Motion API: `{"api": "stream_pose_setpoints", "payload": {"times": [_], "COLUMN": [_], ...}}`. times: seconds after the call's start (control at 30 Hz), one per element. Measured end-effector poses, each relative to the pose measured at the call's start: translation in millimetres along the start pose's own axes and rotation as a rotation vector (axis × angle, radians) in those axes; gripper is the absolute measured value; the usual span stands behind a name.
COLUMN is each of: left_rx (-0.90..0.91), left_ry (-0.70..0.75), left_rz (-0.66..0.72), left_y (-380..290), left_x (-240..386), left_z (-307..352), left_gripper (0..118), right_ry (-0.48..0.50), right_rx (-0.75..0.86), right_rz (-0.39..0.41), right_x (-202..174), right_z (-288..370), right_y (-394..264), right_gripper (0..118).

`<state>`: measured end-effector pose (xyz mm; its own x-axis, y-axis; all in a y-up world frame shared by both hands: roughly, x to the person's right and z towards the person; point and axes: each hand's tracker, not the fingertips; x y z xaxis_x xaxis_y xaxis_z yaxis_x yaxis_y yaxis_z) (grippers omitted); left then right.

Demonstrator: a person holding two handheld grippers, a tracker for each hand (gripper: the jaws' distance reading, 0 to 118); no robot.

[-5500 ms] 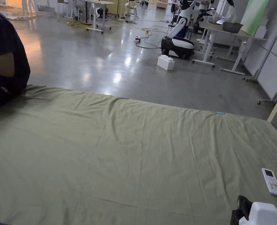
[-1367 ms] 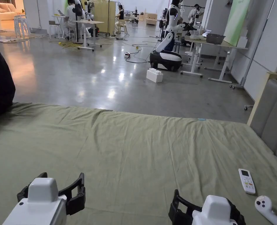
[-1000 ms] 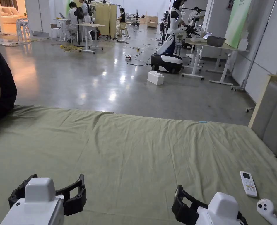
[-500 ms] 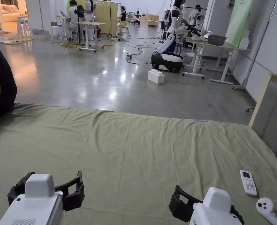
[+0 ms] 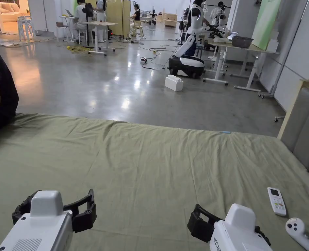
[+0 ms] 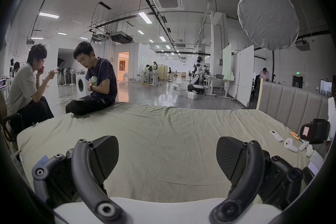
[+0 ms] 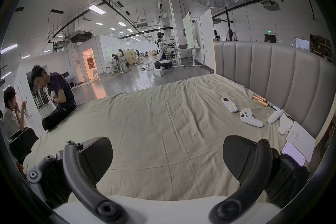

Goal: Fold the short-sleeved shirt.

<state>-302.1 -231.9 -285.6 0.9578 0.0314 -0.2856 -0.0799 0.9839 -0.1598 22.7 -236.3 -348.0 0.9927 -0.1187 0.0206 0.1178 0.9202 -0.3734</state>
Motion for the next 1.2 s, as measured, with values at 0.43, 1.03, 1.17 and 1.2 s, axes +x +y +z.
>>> {"api": "stream_pose_setpoints", "payload": {"times": [0.43, 1.03, 1.17, 1.2], "left_rx": [-0.007, -0.012, 0.001, 0.005], "left_ry": [-0.015, -0.028, -0.032, -0.031], "left_rz": [0.005, -0.035, -0.051, -0.054], "left_y": [1, 4, 4, 4], "left_x": [2, 13, 13, 13], "left_z": [-1, -12, -13, -13], "left_gripper": [108, 108, 108, 108], "right_ry": [-0.025, 0.02, -0.005, -0.015], "right_rx": [-0.013, 0.031, 0.126, 0.141], "right_rz": [0.025, 0.064, 0.142, 0.154], "right_x": [1, 2, -2, -3], "right_z": [-5, -14, -10, -10], "right_y": [-4, -11, -14, -15], "right_gripper": [118, 118, 118, 118]}}
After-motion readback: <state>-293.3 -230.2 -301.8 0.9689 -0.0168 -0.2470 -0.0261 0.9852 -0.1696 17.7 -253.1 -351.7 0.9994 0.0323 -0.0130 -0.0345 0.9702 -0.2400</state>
